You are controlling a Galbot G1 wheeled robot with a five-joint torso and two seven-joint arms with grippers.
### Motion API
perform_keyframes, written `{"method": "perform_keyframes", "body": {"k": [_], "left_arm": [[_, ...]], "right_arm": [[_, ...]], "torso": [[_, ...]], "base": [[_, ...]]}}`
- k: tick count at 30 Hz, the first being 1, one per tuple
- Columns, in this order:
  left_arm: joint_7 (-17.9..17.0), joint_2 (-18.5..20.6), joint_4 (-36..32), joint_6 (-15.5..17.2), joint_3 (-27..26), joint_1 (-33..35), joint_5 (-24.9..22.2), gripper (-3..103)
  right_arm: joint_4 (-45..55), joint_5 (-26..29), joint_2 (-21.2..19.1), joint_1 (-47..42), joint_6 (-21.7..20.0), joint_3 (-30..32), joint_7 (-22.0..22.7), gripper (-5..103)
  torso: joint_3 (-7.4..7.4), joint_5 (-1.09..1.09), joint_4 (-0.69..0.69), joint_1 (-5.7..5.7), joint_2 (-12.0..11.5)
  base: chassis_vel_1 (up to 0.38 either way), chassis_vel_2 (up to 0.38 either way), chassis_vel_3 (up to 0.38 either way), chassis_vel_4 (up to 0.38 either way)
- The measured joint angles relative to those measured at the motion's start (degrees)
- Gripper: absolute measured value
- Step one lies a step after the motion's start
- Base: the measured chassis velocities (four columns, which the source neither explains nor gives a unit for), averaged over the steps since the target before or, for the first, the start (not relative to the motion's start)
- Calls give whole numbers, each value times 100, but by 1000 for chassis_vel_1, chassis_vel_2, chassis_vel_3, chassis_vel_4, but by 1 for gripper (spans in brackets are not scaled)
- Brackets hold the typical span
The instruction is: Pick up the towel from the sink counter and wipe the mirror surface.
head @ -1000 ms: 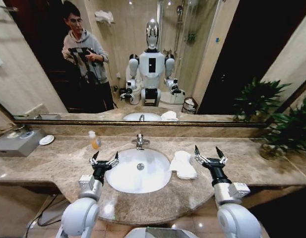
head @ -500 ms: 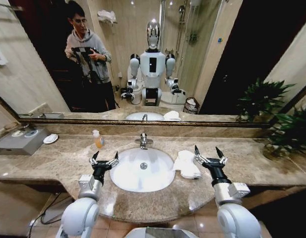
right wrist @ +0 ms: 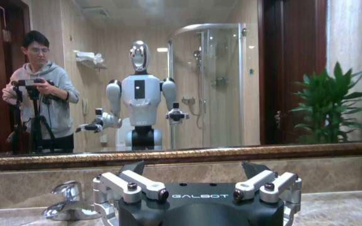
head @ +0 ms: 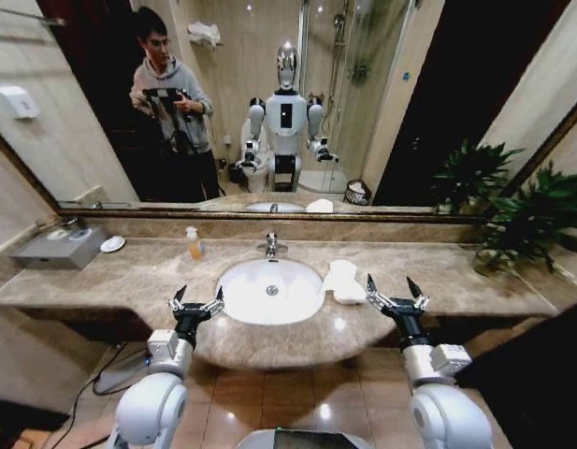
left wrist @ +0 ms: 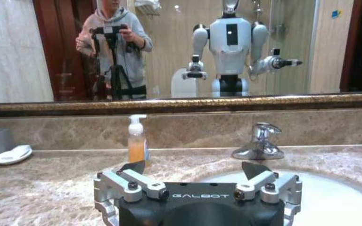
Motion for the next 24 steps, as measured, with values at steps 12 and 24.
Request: {"method": "perform_keyframes", "body": {"k": [12, 24], "left_arm": [[1, 0, 0, 0, 2, -1, 0, 100], [1, 0, 0, 0, 1, 1, 0, 100]], "right_arm": [[0, 0, 0, -1, 0, 0, 0, 100], [-1, 0, 0, -1, 0, 0, 0, 100]], "torso": [[1, 0, -3, 2, -2], [0, 2, -2, -1, 0]], "base": [[191, -210, -217, 219], [327, -307, -311, 308]]}}
